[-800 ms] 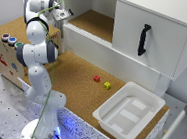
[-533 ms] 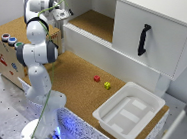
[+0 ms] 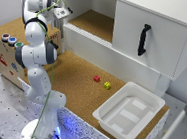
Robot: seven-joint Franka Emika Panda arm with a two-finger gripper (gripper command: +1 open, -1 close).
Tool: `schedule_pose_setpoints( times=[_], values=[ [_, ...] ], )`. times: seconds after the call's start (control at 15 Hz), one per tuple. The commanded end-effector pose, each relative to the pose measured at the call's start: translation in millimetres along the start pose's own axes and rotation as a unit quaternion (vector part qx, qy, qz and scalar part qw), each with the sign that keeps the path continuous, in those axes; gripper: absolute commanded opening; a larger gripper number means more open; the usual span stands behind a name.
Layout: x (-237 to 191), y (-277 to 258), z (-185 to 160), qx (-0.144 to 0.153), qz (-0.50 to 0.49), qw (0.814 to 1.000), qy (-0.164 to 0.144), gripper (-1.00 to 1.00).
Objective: Push down the green button to turn on the green light
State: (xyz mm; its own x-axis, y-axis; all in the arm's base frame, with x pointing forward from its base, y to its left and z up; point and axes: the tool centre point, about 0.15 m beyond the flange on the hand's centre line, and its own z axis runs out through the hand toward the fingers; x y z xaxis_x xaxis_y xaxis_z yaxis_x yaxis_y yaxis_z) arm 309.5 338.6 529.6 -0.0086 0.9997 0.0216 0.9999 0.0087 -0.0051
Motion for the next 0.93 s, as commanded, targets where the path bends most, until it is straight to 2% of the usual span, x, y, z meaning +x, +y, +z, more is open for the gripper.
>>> schedule_pose_setpoints(
  times=[0.0, 0.2, 0.33, 0.53, 0.87],
  values=[
    [25.9, -29.5, -8.6, -0.017, 0.090, 0.993, -0.075, 1.00],
    [42.5, -45.1, -5.5, 0.004, 0.163, 0.985, -0.058, 1.00],
    [53.3, -63.5, -7.7, 0.006, 0.198, 0.978, -0.062, 1.00],
    [63.0, -103.2, -8.3, 0.022, 0.257, 0.965, -0.040, 1.00],
    [101.1, -152.5, 0.1, 0.028, 0.265, 0.964, -0.020, 1.00]
  ],
)
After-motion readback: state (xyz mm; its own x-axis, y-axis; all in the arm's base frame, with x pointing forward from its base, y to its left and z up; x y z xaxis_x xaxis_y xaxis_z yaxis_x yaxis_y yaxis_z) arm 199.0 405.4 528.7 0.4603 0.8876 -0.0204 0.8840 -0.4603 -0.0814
